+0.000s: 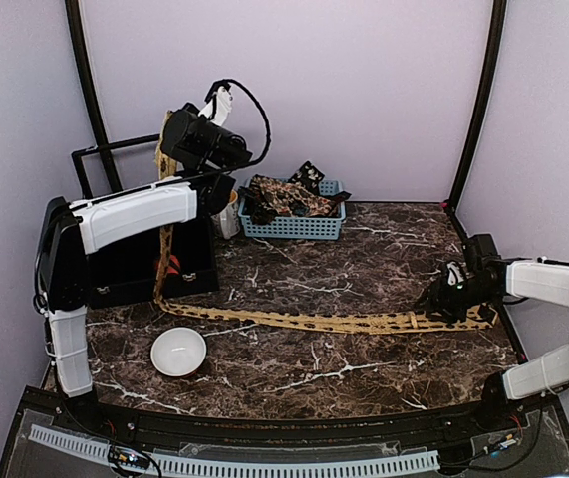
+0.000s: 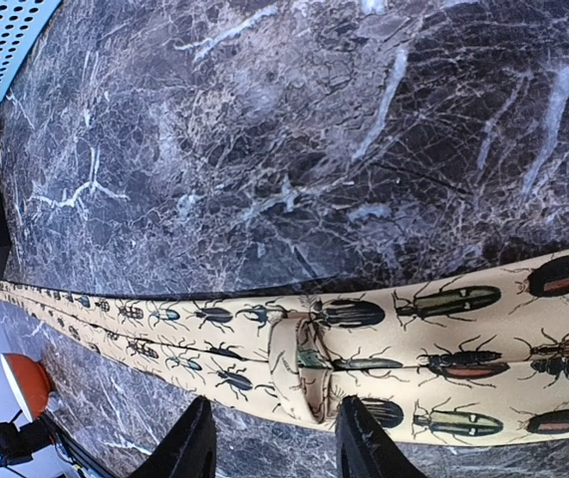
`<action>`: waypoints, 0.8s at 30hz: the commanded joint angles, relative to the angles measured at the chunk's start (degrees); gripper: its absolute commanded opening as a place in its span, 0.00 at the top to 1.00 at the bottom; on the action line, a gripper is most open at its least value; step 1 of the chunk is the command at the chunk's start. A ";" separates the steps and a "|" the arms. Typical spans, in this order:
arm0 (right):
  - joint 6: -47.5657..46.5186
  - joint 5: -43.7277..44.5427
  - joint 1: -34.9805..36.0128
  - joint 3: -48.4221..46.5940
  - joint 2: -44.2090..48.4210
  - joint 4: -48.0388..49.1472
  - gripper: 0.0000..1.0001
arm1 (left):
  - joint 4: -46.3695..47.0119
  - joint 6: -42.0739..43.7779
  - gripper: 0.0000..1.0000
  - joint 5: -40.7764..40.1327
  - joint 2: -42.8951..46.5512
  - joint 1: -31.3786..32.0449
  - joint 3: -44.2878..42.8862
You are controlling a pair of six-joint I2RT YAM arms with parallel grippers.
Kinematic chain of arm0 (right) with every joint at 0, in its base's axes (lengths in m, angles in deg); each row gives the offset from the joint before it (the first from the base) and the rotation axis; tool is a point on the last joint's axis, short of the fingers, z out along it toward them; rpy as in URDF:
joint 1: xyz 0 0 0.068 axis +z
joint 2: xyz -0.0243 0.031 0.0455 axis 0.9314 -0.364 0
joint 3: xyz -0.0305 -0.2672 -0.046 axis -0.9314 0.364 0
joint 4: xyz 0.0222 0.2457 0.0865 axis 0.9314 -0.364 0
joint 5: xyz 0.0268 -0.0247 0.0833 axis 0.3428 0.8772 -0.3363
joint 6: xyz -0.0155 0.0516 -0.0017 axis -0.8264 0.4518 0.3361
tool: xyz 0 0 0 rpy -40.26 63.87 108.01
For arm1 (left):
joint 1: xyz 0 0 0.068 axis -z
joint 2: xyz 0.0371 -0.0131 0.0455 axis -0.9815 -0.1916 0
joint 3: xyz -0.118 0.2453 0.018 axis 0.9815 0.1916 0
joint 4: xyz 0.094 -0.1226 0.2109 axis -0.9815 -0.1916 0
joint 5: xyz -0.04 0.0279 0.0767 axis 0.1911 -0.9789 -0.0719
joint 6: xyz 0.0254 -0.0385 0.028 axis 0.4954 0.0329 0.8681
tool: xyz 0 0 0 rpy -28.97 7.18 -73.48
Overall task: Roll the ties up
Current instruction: Flatten out the tie at the center of the board.
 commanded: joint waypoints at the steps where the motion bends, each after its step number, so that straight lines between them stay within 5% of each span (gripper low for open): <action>1: -0.22 -1.26 -0.32 -0.97 0.55 0.23 0.58 | -11.52 -8.46 0.90 9.12 2.04 0.04 -5.33; 5: -0.20 -1.37 -0.28 -1.10 0.21 0.17 0.58 | -52.01 -33.99 0.85 20.81 2.92 0.87 -13.98; 7: -0.29 -1.22 -0.32 -1.34 0.26 -0.10 0.58 | -64.80 -44.03 0.85 26.16 2.84 1.45 -19.17; 15: 0.44 -1.08 -0.34 -1.06 1.68 -0.68 0.58 | -96.84 -72.21 0.97 34.52 5.85 8.12 -18.58; 20: 0.85 -1.22 -0.33 -0.30 2.68 -0.79 0.58 | -123.82 -100.13 1.00 51.96 7.13 7.69 -22.20; 24: 0.99 -1.71 -0.34 0.45 2.82 -0.31 0.58 | -127.71 -106.01 1.00 64.91 7.92 6.91 -20.39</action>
